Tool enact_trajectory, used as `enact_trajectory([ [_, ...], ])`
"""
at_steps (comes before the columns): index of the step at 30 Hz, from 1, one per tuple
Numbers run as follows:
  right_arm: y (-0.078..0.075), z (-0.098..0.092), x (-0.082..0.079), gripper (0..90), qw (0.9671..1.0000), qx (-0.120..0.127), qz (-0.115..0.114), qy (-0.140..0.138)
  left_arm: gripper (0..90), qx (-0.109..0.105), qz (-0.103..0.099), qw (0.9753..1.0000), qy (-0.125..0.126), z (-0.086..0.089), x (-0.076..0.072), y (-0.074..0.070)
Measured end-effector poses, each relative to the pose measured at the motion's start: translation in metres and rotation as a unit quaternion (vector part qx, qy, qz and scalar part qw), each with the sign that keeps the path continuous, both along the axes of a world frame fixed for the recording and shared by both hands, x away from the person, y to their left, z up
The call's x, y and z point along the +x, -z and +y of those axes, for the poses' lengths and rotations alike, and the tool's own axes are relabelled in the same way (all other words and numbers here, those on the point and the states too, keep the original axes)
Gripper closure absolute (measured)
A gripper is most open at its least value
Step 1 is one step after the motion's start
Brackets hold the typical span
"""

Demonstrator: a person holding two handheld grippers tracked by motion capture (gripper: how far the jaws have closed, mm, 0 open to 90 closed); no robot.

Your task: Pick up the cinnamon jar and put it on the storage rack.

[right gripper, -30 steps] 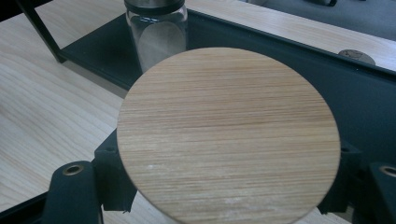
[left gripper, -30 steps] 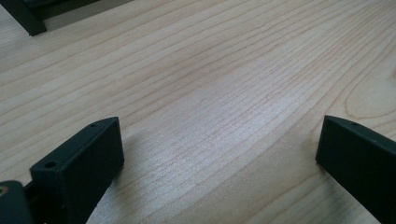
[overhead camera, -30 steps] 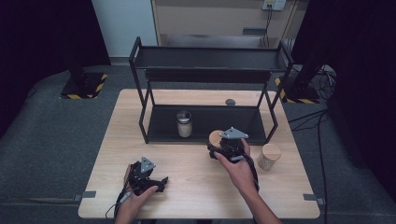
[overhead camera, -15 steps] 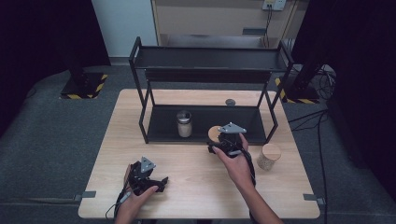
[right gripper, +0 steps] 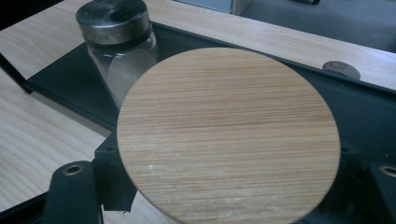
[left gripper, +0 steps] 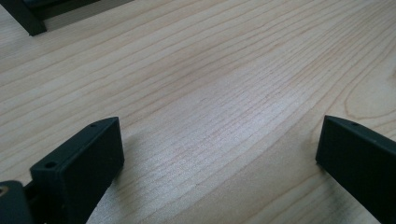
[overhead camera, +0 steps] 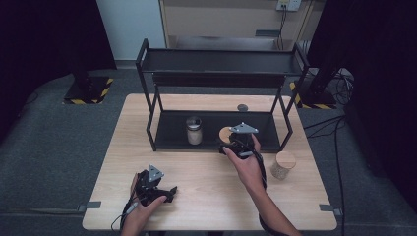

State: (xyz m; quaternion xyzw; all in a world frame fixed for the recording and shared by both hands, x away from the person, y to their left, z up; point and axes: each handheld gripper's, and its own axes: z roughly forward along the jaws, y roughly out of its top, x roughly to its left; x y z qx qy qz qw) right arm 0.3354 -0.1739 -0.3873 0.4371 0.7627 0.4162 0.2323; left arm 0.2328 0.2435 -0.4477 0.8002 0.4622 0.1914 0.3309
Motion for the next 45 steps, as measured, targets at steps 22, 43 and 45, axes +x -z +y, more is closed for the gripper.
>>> enact_trajectory([
  [22,-0.001,0.0,0.027,25.4,0.9995,0.005,-0.007,0.031,0.0,0.0,0.0,1.0,0.0,0.0,0.0,0.0],
  [43,0.002,0.012,0.049,25.4,0.999,0.002,-0.003,0.045,0.0,0.001,-0.001,1.0,-0.001,0.0,0.0,0.0],
  [45,0.002,0.012,0.051,25.4,0.9989,0.004,-0.003,0.047,0.0,0.001,-0.001,1.0,-0.001,-0.001,0.0,0.0],
])
